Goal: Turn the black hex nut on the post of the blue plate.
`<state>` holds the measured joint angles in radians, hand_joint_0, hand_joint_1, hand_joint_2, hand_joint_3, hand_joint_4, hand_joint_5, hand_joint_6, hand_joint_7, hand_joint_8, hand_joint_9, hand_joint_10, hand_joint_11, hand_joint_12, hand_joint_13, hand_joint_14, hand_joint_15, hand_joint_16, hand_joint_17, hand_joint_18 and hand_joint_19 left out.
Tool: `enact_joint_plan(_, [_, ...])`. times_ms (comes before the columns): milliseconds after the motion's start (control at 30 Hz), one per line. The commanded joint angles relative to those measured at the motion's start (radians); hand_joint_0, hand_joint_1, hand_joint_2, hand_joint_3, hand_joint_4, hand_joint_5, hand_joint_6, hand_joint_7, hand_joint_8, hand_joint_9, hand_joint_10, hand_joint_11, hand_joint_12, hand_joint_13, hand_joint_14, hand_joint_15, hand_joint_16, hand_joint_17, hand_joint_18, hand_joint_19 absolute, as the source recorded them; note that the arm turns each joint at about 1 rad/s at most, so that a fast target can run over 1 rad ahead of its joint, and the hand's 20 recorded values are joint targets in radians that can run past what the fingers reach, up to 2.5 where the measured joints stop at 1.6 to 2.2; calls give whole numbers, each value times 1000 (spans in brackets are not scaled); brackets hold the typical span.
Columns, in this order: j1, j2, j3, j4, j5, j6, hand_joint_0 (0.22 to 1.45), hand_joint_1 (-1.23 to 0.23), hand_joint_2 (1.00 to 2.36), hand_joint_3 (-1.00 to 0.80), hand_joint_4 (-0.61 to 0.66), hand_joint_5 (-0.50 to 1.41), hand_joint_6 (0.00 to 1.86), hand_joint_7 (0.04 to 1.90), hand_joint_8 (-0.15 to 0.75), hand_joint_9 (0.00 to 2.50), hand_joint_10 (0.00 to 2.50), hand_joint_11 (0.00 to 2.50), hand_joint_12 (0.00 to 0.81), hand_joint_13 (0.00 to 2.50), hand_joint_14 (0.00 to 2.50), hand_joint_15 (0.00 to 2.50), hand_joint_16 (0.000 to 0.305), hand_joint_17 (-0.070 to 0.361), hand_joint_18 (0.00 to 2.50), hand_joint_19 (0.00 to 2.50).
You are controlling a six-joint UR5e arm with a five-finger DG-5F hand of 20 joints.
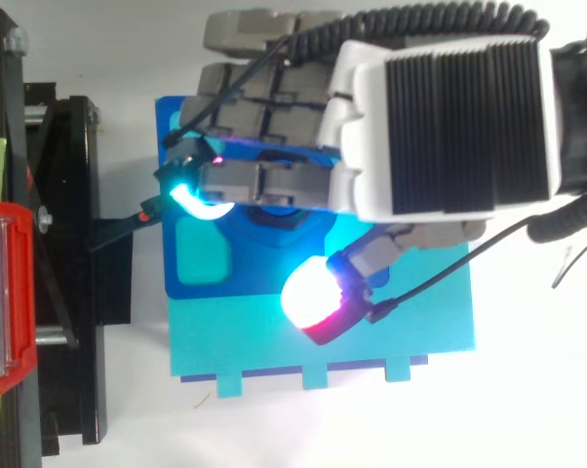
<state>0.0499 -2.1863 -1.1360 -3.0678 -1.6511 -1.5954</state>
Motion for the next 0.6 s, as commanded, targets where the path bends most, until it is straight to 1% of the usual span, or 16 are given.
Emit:
enact_joint_plan(0, [18,-32,4,35,19,12,502,-431,1002,-474,246,-162,503,869,287,527,2,0,358,500,3,88,55,124,418,225])
enact_joint_plan(33, [22,-33,7,43,19,12,501,-432,1003,-471,245,-162,503,869,287,526,1,0,358,501,3,84,55,124,419,218])
enact_joint_plan(67, [22,-33,7,43,19,12,502,-432,1002,-473,245,-162,503,868,287,527,0,0,358,501,3,84,55,124,418,222])
enact_joint_plan(100, [27,-43,5,47,20,12,502,-432,1003,-474,243,-162,503,867,287,527,1,0,358,501,3,81,55,124,418,218])
enact_joint_plan(133, [35,-43,5,49,27,11,502,-431,1002,-473,242,-162,503,867,287,527,0,0,358,501,3,81,55,124,419,218])
enact_joint_plan(200, [41,-43,5,44,34,6,502,-431,1002,-474,241,-162,503,868,289,528,0,2,359,500,3,78,55,124,419,225])
enact_joint_plan(233, [47,-43,5,41,45,0,502,-431,1002,-472,244,-162,503,870,288,529,0,1,358,500,3,87,55,124,419,222])
enact_joint_plan(300, [56,-43,5,18,47,-4,502,-431,1002,-471,244,-163,503,884,288,521,0,0,358,498,4,80,55,124,417,219])
enact_joint_plan(400, [56,-43,7,-6,47,-3,502,-431,1003,-474,234,-172,503,946,285,513,0,1,357,493,3,85,55,123,410,211])
enact_joint_plan(467, [56,-43,19,-19,45,-1,502,-431,1002,-474,228,-177,503,978,284,500,0,0,357,490,3,81,55,123,407,213])
enact_joint_plan(500, [56,-43,19,-19,45,-1,501,-432,1002,-473,223,-184,503,1002,282,493,0,9,357,481,5,84,54,122,398,216])
enact_joint_plan(533, [56,-43,30,-31,43,-3,501,-432,1002,-473,221,-185,503,1004,281,491,0,9,356,481,3,84,54,122,398,219])
enact_joint_plan(567, [53,-43,36,-42,39,-3,502,-431,1002,-476,219,-189,503,1023,279,487,0,20,356,481,3,85,54,122,396,223])
